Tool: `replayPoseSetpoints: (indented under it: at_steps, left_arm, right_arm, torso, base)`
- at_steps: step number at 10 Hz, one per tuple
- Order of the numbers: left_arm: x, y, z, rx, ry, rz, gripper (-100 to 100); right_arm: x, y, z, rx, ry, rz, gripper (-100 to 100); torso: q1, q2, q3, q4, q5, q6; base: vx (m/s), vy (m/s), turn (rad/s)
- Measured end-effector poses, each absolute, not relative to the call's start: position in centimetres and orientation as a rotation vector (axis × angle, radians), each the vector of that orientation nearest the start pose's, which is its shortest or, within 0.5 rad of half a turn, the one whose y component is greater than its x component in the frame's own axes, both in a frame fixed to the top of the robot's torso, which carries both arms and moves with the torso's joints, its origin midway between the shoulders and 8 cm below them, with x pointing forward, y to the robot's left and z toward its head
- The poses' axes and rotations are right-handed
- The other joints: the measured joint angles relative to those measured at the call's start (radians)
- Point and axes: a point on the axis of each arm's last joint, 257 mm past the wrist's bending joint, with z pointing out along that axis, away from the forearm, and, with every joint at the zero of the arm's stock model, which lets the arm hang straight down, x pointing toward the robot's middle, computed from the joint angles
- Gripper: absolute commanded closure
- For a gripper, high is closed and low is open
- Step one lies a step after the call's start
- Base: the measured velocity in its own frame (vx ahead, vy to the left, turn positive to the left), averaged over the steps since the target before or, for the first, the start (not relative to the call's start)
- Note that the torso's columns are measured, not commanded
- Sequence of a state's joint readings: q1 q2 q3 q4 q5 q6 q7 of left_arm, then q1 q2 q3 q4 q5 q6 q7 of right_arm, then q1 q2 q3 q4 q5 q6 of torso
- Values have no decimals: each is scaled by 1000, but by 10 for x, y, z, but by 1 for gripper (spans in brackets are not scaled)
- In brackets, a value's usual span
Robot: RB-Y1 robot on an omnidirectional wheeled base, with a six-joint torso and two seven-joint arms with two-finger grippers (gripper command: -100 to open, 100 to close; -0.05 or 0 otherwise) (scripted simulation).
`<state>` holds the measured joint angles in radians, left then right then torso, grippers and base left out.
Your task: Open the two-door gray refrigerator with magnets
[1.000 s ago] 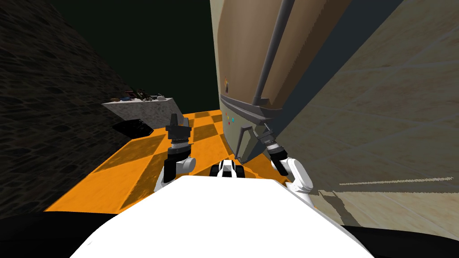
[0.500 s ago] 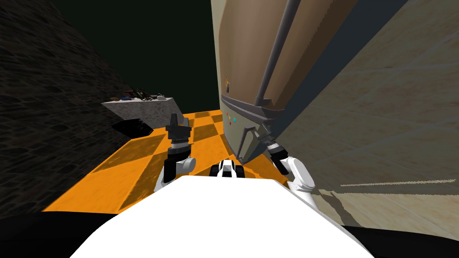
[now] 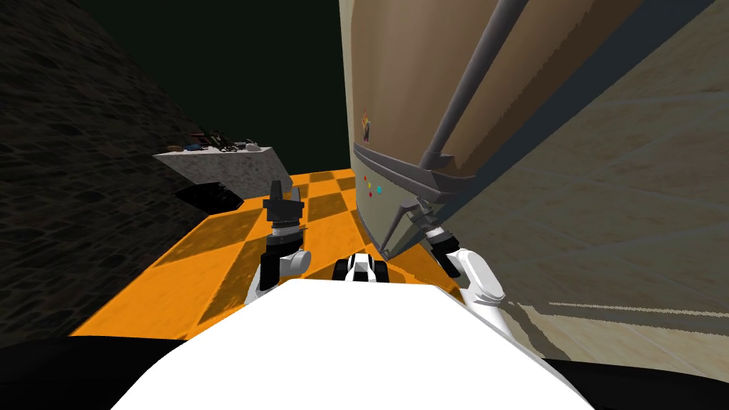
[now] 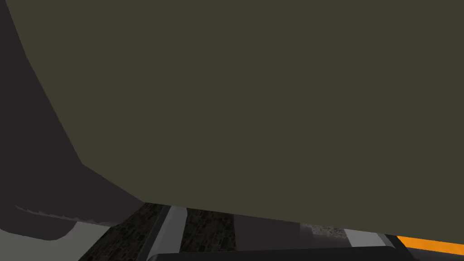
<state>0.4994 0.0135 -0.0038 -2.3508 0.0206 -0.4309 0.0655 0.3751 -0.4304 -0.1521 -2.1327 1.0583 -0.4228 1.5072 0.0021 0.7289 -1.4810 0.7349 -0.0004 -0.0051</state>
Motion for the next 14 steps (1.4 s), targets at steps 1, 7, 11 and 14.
replayPoseSetpoints:
  at_steps: [1, 7, 11, 14]
  left_arm:
    - [341, 277, 43, -684, 591, -1383, 0]
    - [341, 277, 43, -684, 590, -1383, 0]
    - [341, 277, 43, -684, 590, -1383, 0]
    - [341, 277, 43, -684, 590, -1383, 0]
  right_arm:
    - [414, -254, -76, -1204, 776, -963, -100]
    - [414, -263, -78, -1196, 800, -996, 100]
    - [414, -279, -80, -1179, 847, -1042, 100]
    - [413, -301, -80, -1161, 893, -1090, 100]
  torso:
    - [0, 4, 2, 2, 1, 3]
    - [9, 5, 3, 2, 2, 2]
    - [4, 2, 0, 3, 3, 0]
    - [6, -1, -2, 4, 4, -2]
  base:
    - [48, 30, -18]
    - [-16, 156, -33]
    - [-13, 304, -65]
    - [-30, 381, -70]
